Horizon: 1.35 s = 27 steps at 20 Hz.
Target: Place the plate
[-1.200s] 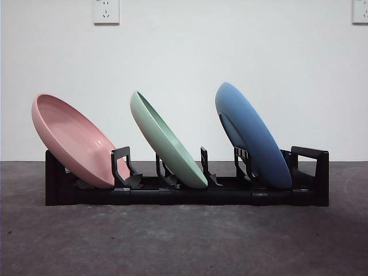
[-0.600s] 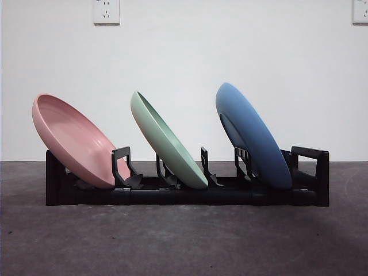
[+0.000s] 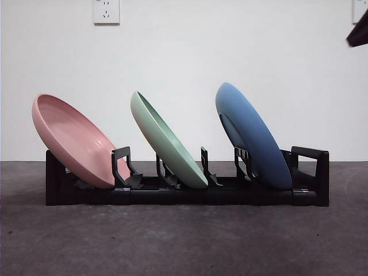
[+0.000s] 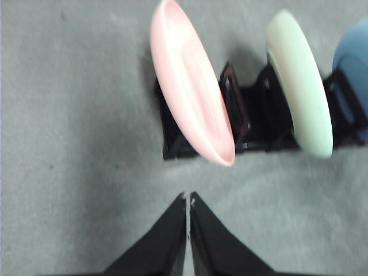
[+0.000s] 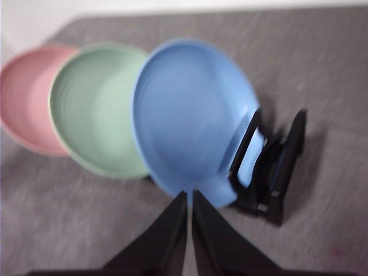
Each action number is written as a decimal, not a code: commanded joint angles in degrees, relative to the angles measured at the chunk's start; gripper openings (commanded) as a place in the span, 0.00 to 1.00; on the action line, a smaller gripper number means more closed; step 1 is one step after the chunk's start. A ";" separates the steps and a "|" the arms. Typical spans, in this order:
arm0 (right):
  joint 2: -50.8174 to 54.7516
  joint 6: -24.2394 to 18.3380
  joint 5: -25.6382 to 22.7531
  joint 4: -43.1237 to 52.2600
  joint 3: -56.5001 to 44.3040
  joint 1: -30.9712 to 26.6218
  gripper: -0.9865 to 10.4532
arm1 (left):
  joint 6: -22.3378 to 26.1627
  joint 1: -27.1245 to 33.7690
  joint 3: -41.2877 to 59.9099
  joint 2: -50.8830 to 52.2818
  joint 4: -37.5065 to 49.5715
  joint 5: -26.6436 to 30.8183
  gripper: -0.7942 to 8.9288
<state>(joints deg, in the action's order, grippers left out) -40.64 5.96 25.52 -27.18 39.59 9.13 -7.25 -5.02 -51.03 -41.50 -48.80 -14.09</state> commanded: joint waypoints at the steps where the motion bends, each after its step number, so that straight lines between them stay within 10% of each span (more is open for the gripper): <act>1: -5.16 -4.94 -1.31 -6.54 5.88 2.25 0.10 | 2.40 -0.74 -3.65 -3.21 -2.36 -0.52 0.09; 5: -13.38 -7.10 -6.86 -16.09 15.85 5.77 0.11 | 3.43 -1.49 -7.30 -6.51 -5.29 -0.52 0.11; 9: -16.11 -7.06 -8.74 -17.03 21.16 6.69 0.41 | 3.41 -1.49 -7.54 -6.29 -3.54 -0.50 0.46; 19: -24.00 2.97 -9.53 -27.76 30.29 12.68 0.40 | 3.08 -1.49 -7.54 -6.32 -2.34 -0.52 0.46; 27: -42.32 1.73 -14.45 -24.96 41.79 21.51 0.34 | 2.84 -1.49 -7.54 -6.32 -2.19 -0.50 0.46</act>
<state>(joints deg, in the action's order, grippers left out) -82.30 7.97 11.38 -52.16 80.12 30.33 -4.49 -6.39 -57.21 -47.53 -51.37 -14.15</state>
